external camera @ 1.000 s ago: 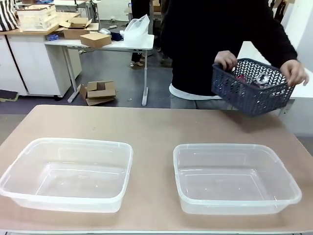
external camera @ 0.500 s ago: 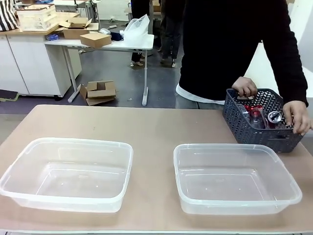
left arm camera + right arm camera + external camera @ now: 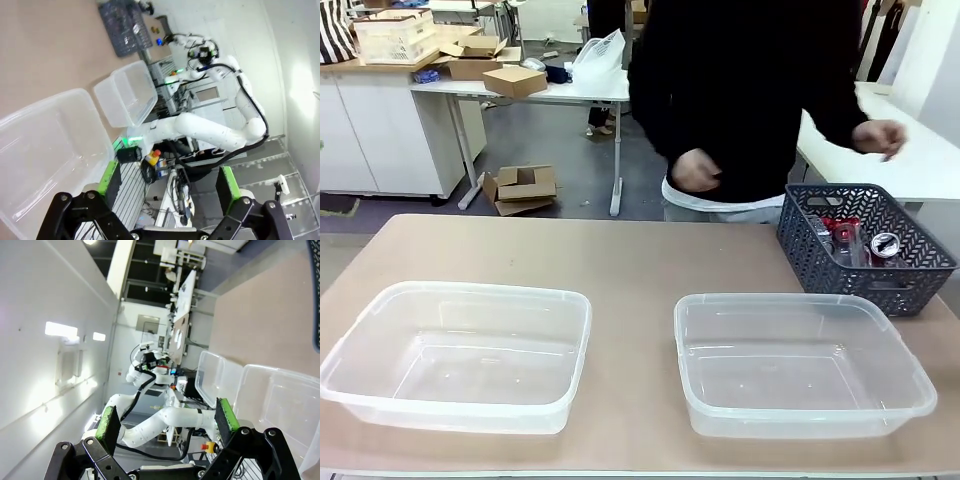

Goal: Sort the waste into each basket.
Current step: Pick up the Organizing box on the left side of the table and lift it.

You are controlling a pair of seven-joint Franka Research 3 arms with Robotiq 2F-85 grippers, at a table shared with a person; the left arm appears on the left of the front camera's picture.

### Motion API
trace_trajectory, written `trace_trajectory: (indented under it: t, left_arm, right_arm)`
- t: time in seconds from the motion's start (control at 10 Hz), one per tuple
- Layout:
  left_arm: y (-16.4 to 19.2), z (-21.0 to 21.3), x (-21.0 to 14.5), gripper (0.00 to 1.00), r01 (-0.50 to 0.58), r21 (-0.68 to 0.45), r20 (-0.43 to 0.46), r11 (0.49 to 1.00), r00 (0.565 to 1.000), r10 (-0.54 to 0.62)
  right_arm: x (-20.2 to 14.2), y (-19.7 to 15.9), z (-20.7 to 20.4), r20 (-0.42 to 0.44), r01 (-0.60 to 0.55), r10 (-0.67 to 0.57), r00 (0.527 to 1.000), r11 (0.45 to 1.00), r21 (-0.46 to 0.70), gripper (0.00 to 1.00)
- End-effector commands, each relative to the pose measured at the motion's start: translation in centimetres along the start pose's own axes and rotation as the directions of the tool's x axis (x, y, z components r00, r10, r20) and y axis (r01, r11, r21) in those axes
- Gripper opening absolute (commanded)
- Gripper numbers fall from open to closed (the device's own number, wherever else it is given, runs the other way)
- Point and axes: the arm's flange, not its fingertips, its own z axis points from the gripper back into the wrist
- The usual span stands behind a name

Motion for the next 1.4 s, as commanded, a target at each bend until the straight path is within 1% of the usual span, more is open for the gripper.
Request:
trace_trajectory:
  t: [0.0, 0.1, 0.2, 0.3, 0.4, 0.5, 0.6, 0.7, 0.8, 0.9, 1.0, 1.3]
  left_arm:
    - [-1.8, 1.0, -0.5, 1.0, 0.044, 0.269, -0.145, 0.962, 0.989, -0.005]
    - [-2.9, 1.9, -0.9, 1.0, 0.127, 0.452, -0.249, 0.883, 0.968, -0.011]
    - [-3.7, 2.8, -1.4, 1.0, 0.165, 0.623, -0.31, 0.765, 0.95, 0.047]
    - [-4.2, 3.8, -1.7, 1.0, 0.167, 0.711, -0.32, 0.683, 0.942, 0.103]
    - [-4.1, 4.3, -2.1, 1.0, 0.162, 0.748, -0.331, 0.643, 0.932, 0.15]
    - [-3.7, 4.6, -2.3, 1.0, 0.155, 0.773, -0.319, 0.615, 0.933, 0.165]
    - [-2.9, 4.3, -2.7, 1.0, 0.165, 0.787, -0.343, 0.594, 0.918, 0.2]
    - [-1.8, 3.8, -2.8, 1.0, 0.186, 0.767, -0.364, 0.614, 0.915, 0.177]
    - [-0.3, 3.1, -2.6, 1.0, 0.213, 0.721, -0.385, 0.659, 0.914, 0.126]
    - [1.0, 2.8, -1.8, 1.0, 0.171, 0.685, -0.298, 0.708, 0.953, 0.058]
    - [-1.8, 3.6, -2.5, 1.0, 0.209, 0.76, -0.383, 0.615, 0.909, 0.164]
    - [-1.8, 3.6, -2.5, 1.0, 0.209, 0.76, -0.383, 0.615, 0.909, 0.164]
  right_arm:
    - [-0.5, 3.2, -3.8, -0.024, 0.021, -0.024, 0.999, 0.99, -0.136, 1.0]
    - [-1.7, 6.0, -8.0, -0.083, 0.005, -0.023, 0.996, 0.979, -0.204, 1.0]
    - [-3.6, 8.2, -13.0, -0.129, -0.059, 0.018, 0.991, 0.944, -0.325, 1.0]
    - [-6.3, 9.7, -18.8, -0.234, -0.155, 0.078, 0.969, 0.931, -0.331, 1.0]
    - [-8.6, 10.5, -22.9, -0.329, -0.201, 0.084, 0.941, 0.919, -0.339, 1.0]
    - [-11.8, 11.6, -26.9, -0.453, -0.237, 0.076, 0.888, 0.921, -0.31, 1.0]
    - [-15.1, 11.8, -30.2, -0.618, -0.275, 0.056, 0.784, 0.924, -0.265, 1.0]
    - [-17.4, 10.4, -32.7, -0.695, -0.329, 0.026, 0.719, 0.893, -0.306, 1.0]
    - [-18.4, 8.1, -34.1, -0.71, -0.369, -0.017, 0.704, 0.845, -0.387, 1.0]
    - [-17.3, 7.2, -32.9, -0.714, -0.368, -0.009, 0.7, 0.852, -0.372, 1.0]
    - [-20.5, 10.0, -33.5, -0.693, -0.34, 0.023, 0.72, 0.883, -0.324, 1.0]
    - [-20.5, 10.0, -33.5, -0.693, -0.34, 0.023, 0.72, 0.883, -0.324, 1.0]
